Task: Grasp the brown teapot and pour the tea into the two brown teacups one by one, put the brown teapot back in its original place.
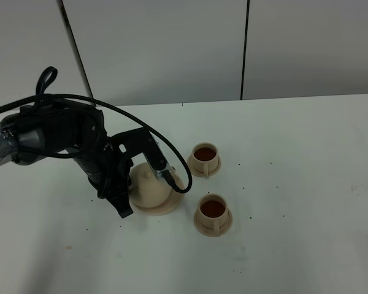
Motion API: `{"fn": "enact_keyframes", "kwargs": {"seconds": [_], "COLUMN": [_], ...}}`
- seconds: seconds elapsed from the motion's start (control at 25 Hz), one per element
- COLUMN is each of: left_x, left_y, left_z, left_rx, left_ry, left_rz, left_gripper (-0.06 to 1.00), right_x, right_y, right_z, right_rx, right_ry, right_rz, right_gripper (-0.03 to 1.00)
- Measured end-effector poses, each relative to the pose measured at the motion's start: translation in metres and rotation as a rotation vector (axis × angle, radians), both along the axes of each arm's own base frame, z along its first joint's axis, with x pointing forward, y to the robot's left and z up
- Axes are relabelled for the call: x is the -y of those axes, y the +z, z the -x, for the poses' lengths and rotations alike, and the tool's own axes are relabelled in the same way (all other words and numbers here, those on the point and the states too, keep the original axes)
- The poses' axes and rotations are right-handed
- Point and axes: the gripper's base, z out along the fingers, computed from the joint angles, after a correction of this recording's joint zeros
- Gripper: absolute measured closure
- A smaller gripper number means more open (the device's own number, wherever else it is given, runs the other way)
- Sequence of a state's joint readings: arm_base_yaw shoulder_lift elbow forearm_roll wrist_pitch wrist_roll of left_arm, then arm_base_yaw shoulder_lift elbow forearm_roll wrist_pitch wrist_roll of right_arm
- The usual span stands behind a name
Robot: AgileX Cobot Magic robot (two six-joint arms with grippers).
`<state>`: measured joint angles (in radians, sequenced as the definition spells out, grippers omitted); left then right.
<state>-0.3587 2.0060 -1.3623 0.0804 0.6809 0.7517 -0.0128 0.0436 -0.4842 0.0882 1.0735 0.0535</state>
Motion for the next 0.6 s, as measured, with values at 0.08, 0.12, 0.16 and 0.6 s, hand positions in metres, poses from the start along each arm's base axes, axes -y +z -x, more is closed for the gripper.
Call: {"fn": "enact_keyframes", "kwargs": {"seconds": [0.08, 0.12, 0.16, 0.6], "left_x": [0.0006, 0.0012, 0.0018, 0.0026], "left_y": [-0.0003, -0.0003, -0.0006, -0.0061], "left_z": [-0.0005, -0.0007, -0.0008, -0.0015], "left_rx": [0.005, 0.006, 0.006, -0.005], "left_ry": [0.002, 0.006, 0.01, 0.014], "left_rz": [0.007, 0.014, 0.021, 0.025], "left_gripper": [0.78, 0.78, 0.78, 0.78], "right_x": [0.0, 0.0, 0.0, 0.0], "right_y": [0.0, 0.0, 0.0, 0.0], "right_z": [0.0, 0.0, 0.0, 0.0], "right_rx": [0.0, 0.0, 0.0, 0.0], "right_ry": [0.0, 0.0, 0.0, 0.0], "right_rz": [0.0, 0.0, 0.0, 0.0], "right_gripper": [0.56, 0.56, 0.56, 0.56]}}
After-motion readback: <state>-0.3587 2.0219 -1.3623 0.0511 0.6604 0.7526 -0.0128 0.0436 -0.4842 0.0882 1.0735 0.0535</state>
